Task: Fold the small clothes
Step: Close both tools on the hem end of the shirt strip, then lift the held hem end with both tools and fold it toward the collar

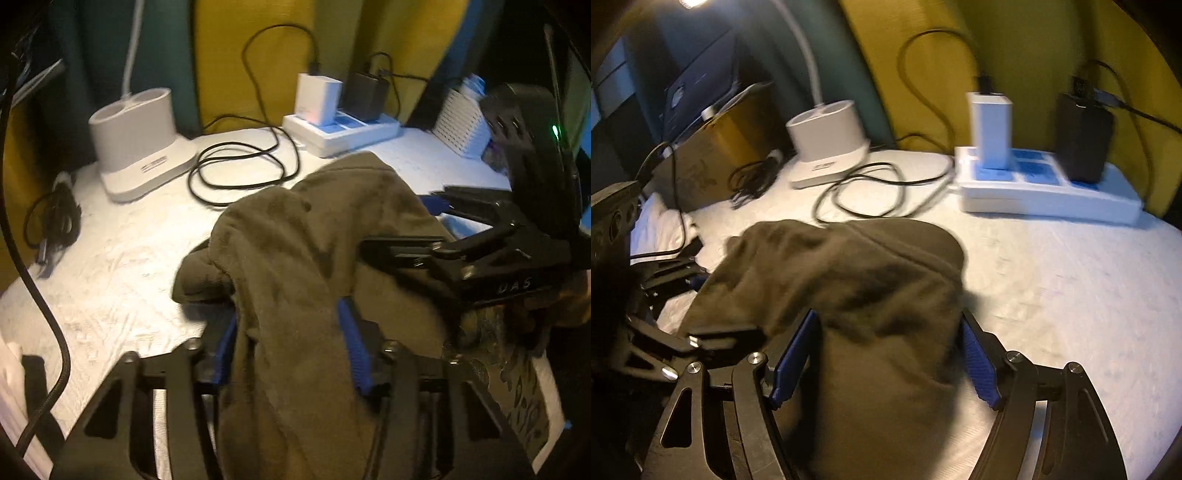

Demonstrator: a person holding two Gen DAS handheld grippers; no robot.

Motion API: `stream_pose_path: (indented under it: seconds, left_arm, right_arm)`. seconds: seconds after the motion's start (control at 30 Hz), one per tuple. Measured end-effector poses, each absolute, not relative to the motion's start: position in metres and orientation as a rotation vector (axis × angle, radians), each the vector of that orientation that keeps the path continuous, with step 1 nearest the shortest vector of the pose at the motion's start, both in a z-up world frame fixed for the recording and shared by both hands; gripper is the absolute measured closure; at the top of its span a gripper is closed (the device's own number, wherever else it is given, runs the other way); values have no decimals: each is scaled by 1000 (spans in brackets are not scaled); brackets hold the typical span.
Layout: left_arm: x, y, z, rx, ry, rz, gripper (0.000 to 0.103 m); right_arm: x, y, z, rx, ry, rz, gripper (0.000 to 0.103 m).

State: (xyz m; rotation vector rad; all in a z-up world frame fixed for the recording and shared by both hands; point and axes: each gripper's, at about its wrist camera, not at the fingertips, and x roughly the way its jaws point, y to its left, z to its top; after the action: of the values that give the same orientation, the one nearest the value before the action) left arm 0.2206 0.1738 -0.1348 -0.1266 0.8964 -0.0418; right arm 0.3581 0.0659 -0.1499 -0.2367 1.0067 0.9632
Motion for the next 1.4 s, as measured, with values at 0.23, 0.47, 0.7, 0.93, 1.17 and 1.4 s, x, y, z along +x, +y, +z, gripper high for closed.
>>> stream_pose_path:
  seconds: [0.23,0.47,0.7,0.93,1.17,1.4]
  left_arm:
    - [218,170,-129,-156,876,-66,77]
    - [193,160,-91,-164,762,-78,78]
    - [164,140,-51,-134,655,-85,78]
    - [130,123,-24,-86,582,-76,78]
    - [93,106,5,-51,508,-70,78]
    - [53,88,36,-10,424,-62,78]
  right_arm:
    - [344,73,-141,-258,990,989,74]
    - [323,59,-97,-253,887,971,77]
    - [289,32,-45,-222,773,961,77]
    - [247,7,-6,-224,670,960,78]
    - [209,-14,29,-207,582,960,79]
    - [169,-30,68,-200,476,965,79]
